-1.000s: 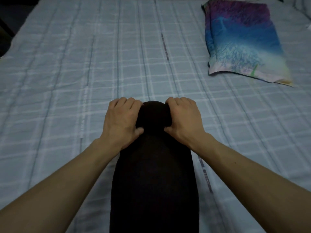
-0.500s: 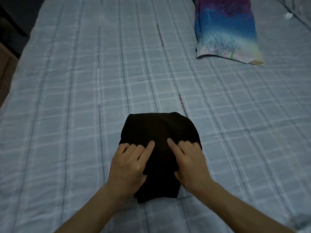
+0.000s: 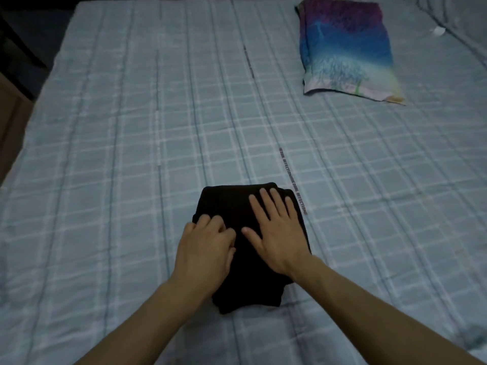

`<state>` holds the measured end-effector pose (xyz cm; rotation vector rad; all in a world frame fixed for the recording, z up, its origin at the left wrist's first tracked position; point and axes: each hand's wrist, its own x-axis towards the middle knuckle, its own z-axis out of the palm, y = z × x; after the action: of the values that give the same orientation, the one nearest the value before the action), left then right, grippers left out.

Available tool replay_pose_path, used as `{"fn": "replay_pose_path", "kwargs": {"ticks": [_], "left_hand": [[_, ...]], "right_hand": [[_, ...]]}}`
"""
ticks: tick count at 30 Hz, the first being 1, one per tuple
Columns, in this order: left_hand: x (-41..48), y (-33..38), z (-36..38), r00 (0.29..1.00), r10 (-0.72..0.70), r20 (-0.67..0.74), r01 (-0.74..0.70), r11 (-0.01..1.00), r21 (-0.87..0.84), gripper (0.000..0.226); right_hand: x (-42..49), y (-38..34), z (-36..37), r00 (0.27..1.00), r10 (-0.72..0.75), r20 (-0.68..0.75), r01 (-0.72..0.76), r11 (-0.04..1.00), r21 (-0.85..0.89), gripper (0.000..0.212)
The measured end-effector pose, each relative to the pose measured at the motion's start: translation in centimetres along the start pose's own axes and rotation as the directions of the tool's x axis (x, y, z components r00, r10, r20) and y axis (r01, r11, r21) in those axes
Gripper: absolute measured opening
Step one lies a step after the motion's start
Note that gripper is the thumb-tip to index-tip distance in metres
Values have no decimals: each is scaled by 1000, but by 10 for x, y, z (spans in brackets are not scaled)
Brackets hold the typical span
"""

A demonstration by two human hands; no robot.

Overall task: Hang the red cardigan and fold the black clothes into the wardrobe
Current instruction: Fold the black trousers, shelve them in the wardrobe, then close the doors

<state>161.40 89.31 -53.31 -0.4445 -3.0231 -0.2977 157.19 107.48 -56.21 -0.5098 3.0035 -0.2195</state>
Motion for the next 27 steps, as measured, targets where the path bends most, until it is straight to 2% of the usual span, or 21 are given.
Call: {"fn": "replay_pose_path", "kwargs": {"ticks": [4, 6, 10, 12, 14, 16, 20, 27], "left_hand": [[16, -19, 12, 957, -132, 257, 119, 991, 67, 104], [16, -26, 25, 921, -162, 354, 151, 987, 59, 126], [19, -33, 37, 892, -195, 408, 234, 971, -48, 130], [18, -34, 37, 883, -186, 431, 268, 953, -138, 129], [15, -35, 40, 884, -156, 441, 277, 934, -227, 128], [10, -36, 46, 882, -131, 452, 286, 912, -295, 128], [10, -42, 59, 880, -101, 464, 320, 847, -424, 127], [21, -43, 67, 863, -145, 485, 387, 805, -449, 129]], "right_hand": [[-22, -5, 34, 998, 37, 41, -36, 999, -32, 74], [-30, -6, 42, 997, 46, 57, -44, 998, -41, 73], [-18, 8, 30, 999, 11, 37, -12, 1000, 8, 61], [-14, 22, 22, 997, 52, 50, -51, 999, -16, 57], [-15, 32, 22, 992, 74, 106, -74, 997, -3, 61], [-18, 34, 26, 988, 42, 147, -55, 995, 85, 68], [-15, 34, 35, 994, 16, 104, -35, 982, 187, 71], [-8, 37, 42, 986, 151, 77, -168, 928, 333, 74]]}}
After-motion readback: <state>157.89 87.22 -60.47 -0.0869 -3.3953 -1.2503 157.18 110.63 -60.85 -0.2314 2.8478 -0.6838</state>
